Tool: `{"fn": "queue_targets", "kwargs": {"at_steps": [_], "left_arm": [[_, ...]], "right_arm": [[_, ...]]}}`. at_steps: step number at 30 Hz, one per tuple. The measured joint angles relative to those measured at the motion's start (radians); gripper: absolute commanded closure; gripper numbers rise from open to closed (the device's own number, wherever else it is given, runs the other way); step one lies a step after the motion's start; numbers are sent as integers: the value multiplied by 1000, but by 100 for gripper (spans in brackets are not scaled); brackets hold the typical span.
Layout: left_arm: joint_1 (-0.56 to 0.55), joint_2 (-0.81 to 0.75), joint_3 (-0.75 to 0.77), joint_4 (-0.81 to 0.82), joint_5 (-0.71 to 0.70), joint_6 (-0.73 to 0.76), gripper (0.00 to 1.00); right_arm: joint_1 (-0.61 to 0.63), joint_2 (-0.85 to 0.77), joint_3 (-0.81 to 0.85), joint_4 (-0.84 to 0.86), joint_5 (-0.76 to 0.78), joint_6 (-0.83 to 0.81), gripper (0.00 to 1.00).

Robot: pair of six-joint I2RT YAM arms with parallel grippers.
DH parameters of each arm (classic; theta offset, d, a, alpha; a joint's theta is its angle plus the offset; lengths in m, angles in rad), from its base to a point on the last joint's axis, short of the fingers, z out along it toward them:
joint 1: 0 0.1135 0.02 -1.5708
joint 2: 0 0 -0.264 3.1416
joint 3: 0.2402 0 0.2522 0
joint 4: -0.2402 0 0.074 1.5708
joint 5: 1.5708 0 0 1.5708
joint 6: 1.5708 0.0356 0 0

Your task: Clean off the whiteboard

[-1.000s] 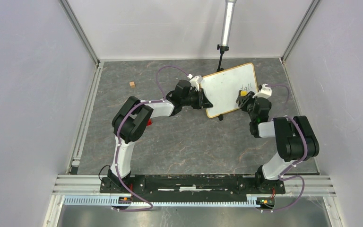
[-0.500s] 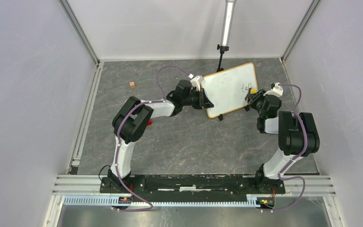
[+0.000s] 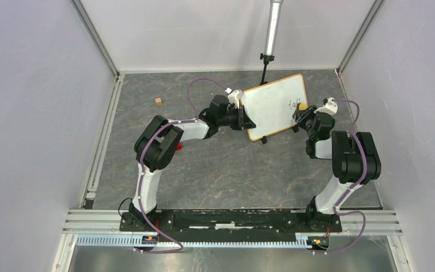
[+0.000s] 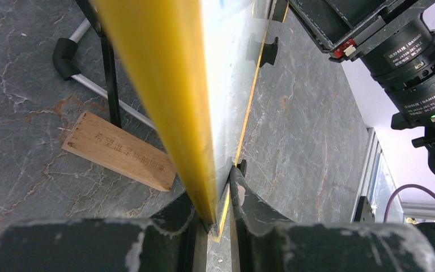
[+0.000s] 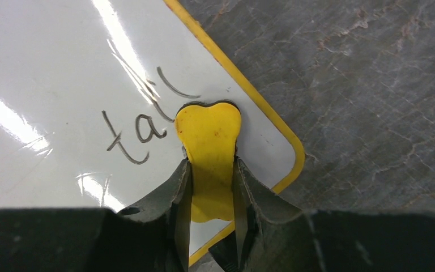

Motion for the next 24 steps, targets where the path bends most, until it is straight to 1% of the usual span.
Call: {"fn": "queue_targets", "kwargs": {"at_steps": [6,14,19,24], "left_arm": [[5,2,0,5,3,-5,98],[6,6,5,11,-3,-21,98],[6,6,12,3,-1,-21,98],[6,6,12,2,0,-21,98]], "right_arm": [[84,9,91,13,6,-30,75],[93,94,276,-2,-11,-40,75],[52,100,269,2,-38,-29,75],[-25,99,168,-2,-36,-9,75]]}}
